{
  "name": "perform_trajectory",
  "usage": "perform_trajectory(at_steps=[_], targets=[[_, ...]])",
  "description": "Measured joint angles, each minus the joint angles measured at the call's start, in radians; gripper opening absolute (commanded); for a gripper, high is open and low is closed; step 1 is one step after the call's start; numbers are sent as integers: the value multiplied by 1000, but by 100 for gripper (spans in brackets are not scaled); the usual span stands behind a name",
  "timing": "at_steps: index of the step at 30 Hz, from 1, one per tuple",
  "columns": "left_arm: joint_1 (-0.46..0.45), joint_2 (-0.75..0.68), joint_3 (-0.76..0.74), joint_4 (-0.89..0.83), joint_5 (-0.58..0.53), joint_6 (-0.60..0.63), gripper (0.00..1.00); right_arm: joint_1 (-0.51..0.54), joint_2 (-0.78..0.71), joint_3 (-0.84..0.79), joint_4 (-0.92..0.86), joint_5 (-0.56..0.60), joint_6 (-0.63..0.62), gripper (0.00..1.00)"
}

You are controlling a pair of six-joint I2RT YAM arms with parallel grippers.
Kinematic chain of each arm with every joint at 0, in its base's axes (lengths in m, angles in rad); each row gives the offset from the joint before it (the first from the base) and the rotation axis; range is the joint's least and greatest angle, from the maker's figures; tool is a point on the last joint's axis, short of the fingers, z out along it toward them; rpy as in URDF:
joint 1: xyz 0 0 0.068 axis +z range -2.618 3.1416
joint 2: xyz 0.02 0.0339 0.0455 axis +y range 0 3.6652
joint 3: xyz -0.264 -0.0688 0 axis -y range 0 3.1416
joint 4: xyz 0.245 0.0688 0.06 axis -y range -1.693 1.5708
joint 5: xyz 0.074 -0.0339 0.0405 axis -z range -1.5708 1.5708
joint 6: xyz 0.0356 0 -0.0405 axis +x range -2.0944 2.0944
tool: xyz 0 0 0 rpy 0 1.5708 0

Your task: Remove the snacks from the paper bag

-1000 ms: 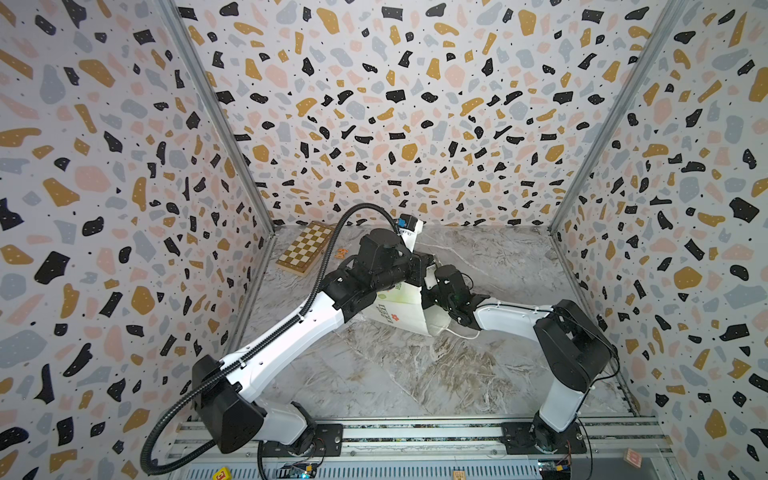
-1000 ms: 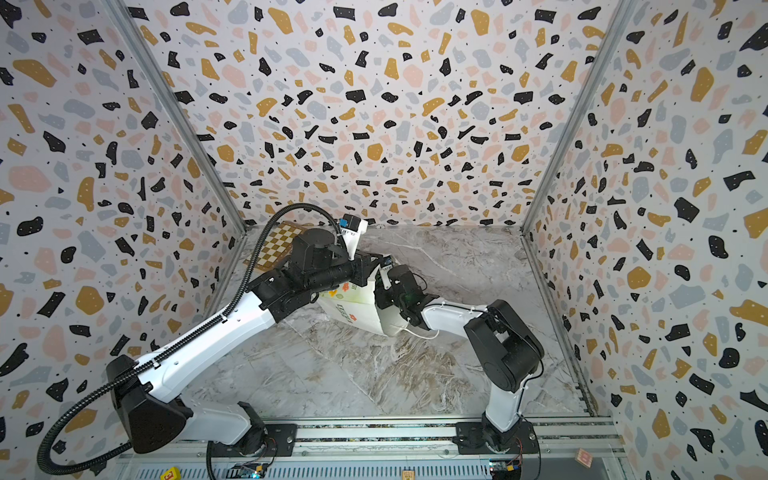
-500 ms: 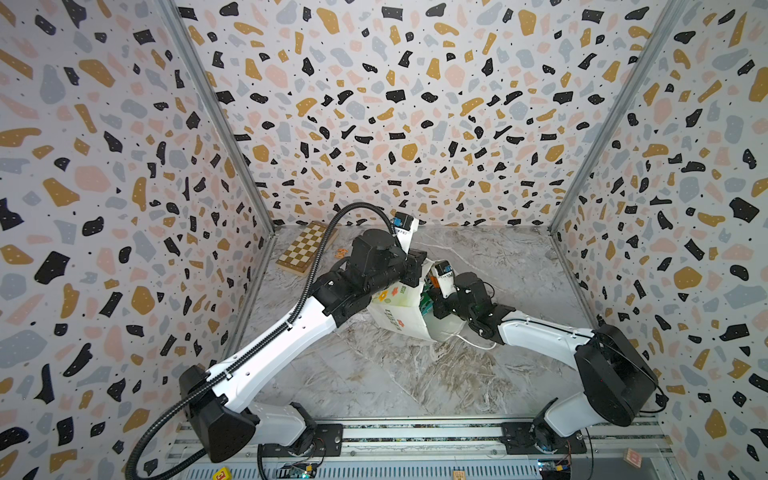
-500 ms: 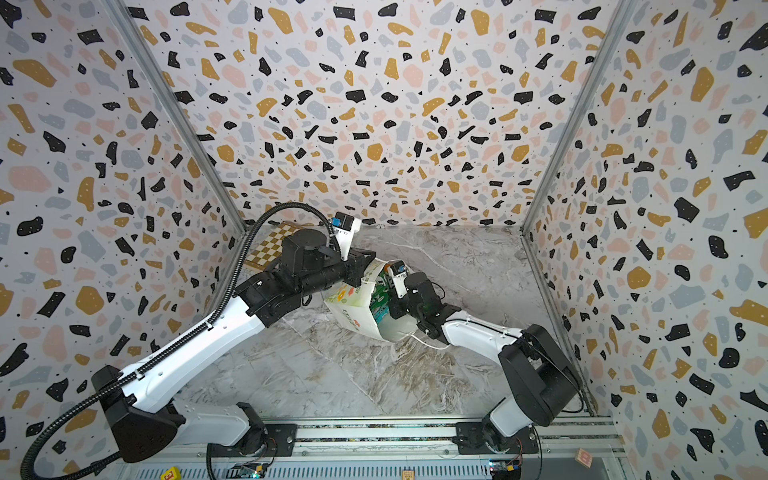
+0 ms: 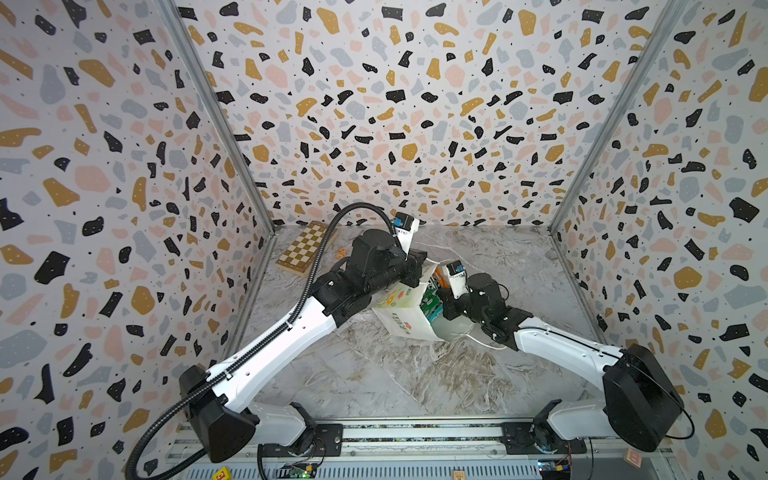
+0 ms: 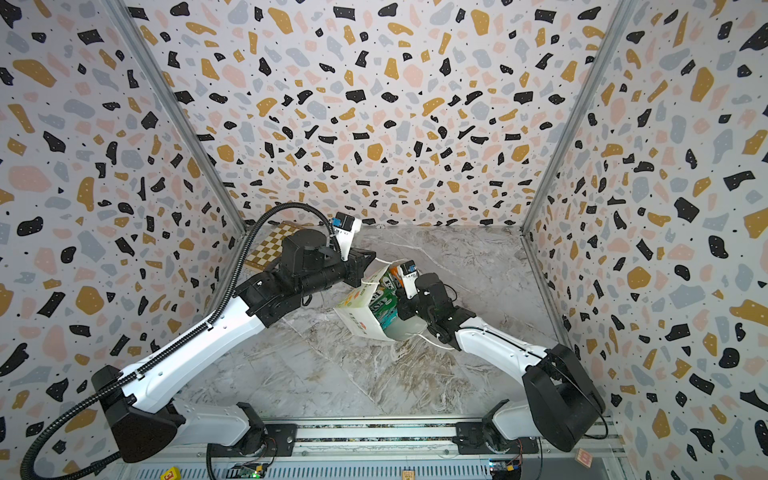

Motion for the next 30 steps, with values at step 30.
perform_trajectory(at_steps=[30], targets=[[-35,29,-1,38,232,13,0,-4,98,-19,23,-15,1,27]])
